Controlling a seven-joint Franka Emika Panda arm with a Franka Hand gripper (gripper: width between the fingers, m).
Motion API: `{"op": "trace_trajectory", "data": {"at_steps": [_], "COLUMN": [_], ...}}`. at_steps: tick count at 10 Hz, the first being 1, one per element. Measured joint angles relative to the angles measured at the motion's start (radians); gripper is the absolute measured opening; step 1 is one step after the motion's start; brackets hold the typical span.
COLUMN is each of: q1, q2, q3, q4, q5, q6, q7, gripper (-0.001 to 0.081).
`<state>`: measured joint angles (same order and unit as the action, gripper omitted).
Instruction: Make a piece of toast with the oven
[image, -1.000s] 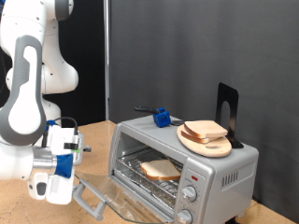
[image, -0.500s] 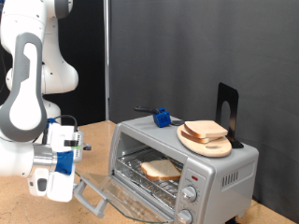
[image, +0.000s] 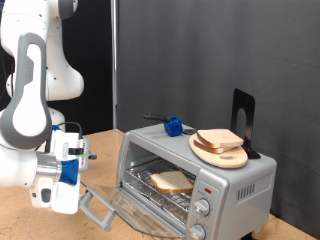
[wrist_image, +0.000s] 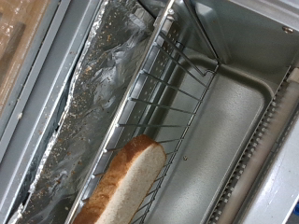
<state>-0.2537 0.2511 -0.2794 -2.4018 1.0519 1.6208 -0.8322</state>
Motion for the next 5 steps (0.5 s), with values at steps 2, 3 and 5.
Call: {"op": "trace_trajectory", "data": {"at_steps": [2,3,5], "q1": [-0.005,-0.007,-0.003], "q2": [-0.009,-0.030,-0.097], "q3": [-0.006,-0.006,0.002], "q4": [0.001,-0.012,-0.053], "q5": [0.003,0.003,0.006], "q6": [-0.059,-0.124,-0.134], "q7": [0.128,0.177,0.236], "gripper": [0.0803,0.0803,0.0803]}}
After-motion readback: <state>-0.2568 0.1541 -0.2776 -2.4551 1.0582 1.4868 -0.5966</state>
